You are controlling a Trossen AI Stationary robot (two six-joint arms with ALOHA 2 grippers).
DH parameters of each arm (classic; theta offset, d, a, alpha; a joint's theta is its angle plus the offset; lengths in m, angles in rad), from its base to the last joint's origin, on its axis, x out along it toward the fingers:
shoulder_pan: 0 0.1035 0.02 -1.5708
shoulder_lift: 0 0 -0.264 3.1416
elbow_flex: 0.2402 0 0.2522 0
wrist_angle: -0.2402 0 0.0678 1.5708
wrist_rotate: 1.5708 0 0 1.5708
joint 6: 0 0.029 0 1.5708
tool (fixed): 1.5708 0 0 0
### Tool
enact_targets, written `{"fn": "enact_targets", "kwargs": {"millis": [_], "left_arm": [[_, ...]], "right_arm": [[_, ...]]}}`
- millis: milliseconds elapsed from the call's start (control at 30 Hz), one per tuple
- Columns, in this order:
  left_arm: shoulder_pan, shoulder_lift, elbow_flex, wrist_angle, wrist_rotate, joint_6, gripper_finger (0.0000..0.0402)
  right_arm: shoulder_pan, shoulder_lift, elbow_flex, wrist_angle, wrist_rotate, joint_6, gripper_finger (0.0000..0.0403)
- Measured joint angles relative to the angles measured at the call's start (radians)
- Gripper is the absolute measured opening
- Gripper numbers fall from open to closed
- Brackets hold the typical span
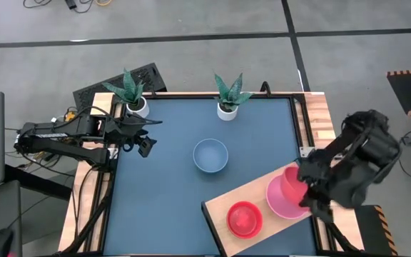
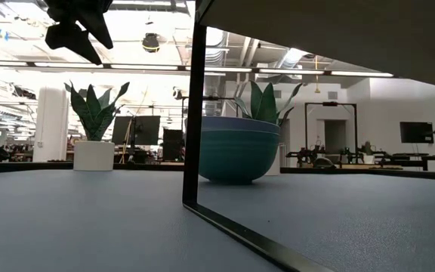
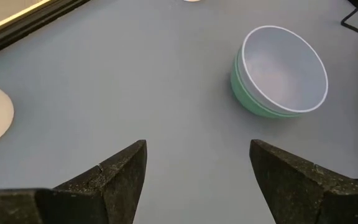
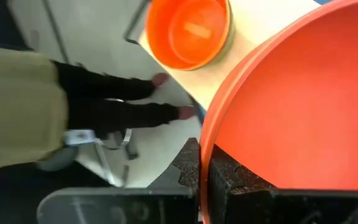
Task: Place and stack bowls onto a shelf
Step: Stack the orange bowl on top of the pink bowl on the shelf
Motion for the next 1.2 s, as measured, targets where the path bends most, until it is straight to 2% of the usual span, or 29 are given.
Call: {"fn": "enact_targets", "kwargs": {"millis": [400, 700, 900, 1200], "left_arm": [[0.000, 0.000, 0.000, 0.005, -0.001, -0.005, 0.0269], [0.000, 0.000, 0.000, 0.007, -0.002, -0.007, 0.0269], [0.000, 0.000, 0.000, 0.007, 0.001, -0.007, 0.0269], [0.000, 0.000, 0.000, 0.007, 0.009, 0.001, 0.0269]], "right_arm": [[-0.005, 0.164, 0.000, -0.038, -0.002, -0.162, 0.0025], [-0.010, 0.200, -0.001, -0.039, -0.016, -0.166, 0.0025], [-0.018, 0.202, -0.026, -0.039, -0.017, -0.181, 0.0056], [-0.044, 0.202, -0.026, -0.038, -0.018, -0.155, 0.0065]]}}
